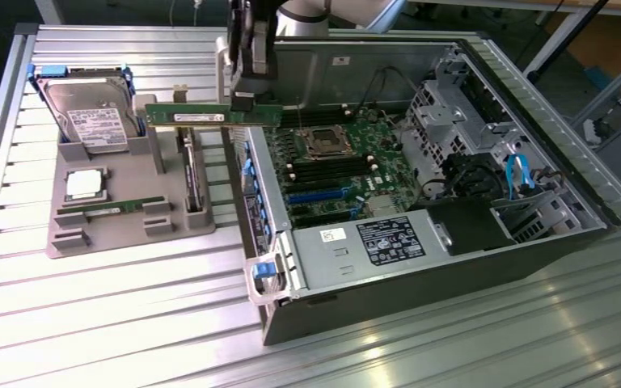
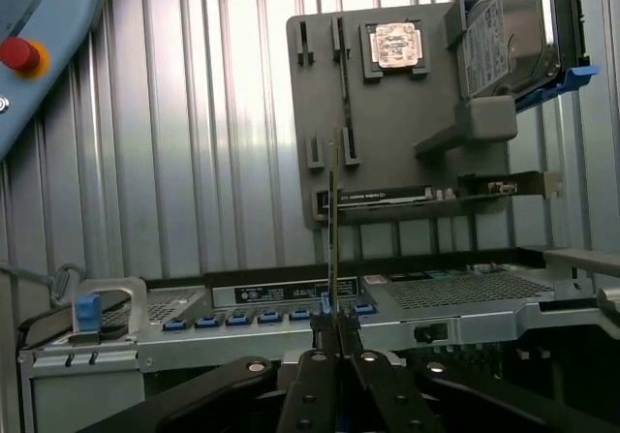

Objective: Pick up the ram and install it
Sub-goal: 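Pick up the ram and move it above insertion slot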

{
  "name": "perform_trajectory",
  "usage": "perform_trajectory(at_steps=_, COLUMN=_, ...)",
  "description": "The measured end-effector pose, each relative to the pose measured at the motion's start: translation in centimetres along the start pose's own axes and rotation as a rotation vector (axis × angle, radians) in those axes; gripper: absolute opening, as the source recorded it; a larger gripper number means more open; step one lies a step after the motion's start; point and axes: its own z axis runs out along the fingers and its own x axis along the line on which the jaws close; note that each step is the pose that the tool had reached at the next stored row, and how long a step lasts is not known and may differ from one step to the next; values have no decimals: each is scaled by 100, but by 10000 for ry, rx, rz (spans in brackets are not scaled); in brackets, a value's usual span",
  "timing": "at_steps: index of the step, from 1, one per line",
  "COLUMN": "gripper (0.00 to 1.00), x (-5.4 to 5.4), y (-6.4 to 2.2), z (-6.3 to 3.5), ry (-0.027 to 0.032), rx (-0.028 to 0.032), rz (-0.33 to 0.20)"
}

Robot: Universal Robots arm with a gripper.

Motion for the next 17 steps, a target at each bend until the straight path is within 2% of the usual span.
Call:
perform_trajectory(at_steps=4, gripper=12, x=-6, y=-81, z=-6, ry=1, rx=-10, rz=-1)
perform_trajectory(at_steps=9, gripper=12, x=-22, y=-287, z=-20, ry=2, rx=-29, rz=-1)
perform_trajectory(at_steps=12, gripper=12, x=-26, y=-338, z=-23, ry=2, rx=-34, rz=-1)
perform_trajectory(at_steps=14, gripper=12, x=-32, y=-416, z=-29, ry=3, rx=-46, rz=-1)
perform_trajectory(at_steps=17, gripper=12, x=-37, y=-483, z=-33, ry=4, rx=-58, rz=-1)
